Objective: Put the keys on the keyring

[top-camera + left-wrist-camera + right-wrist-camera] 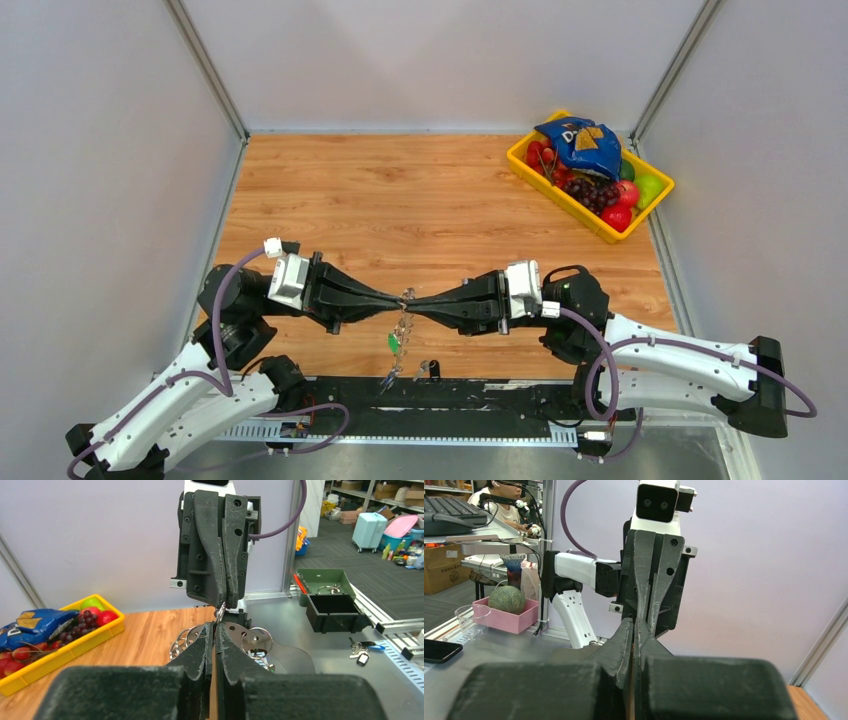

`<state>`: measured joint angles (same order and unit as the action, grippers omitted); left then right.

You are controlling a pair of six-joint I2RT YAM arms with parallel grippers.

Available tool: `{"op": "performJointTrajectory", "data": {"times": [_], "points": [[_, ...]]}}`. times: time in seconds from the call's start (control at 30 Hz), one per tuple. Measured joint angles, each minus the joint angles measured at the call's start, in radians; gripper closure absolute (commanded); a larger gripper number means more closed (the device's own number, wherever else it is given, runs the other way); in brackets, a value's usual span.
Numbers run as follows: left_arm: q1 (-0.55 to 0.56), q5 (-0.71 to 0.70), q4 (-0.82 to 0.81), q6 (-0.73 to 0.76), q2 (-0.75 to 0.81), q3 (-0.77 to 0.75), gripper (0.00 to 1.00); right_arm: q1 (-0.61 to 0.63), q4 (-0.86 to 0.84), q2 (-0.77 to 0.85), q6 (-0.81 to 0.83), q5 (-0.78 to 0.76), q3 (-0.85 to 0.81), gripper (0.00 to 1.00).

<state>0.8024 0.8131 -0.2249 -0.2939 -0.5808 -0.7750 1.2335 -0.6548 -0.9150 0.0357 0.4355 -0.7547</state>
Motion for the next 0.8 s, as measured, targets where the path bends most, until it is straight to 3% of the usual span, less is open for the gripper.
{"op": "performJointTrajectory", "data": {"times": [0.47,0.7,0.8], "points": [[0.000,0.000,0.020,-0.007,0.006,-0.003,1.00,0.000,0.053,0.016,0.028,-0.050,-0.008,0.98],[-0.001,-0.016,0.258,0.041,-0.053,-0.163,1.00,0.000,0.304,0.046,0.061,-0.107,-0.098,0.61],[-0.001,-0.038,0.371,0.081,-0.068,-0.233,1.00,0.000,0.443,0.054,0.065,-0.136,-0.144,0.50]]}}
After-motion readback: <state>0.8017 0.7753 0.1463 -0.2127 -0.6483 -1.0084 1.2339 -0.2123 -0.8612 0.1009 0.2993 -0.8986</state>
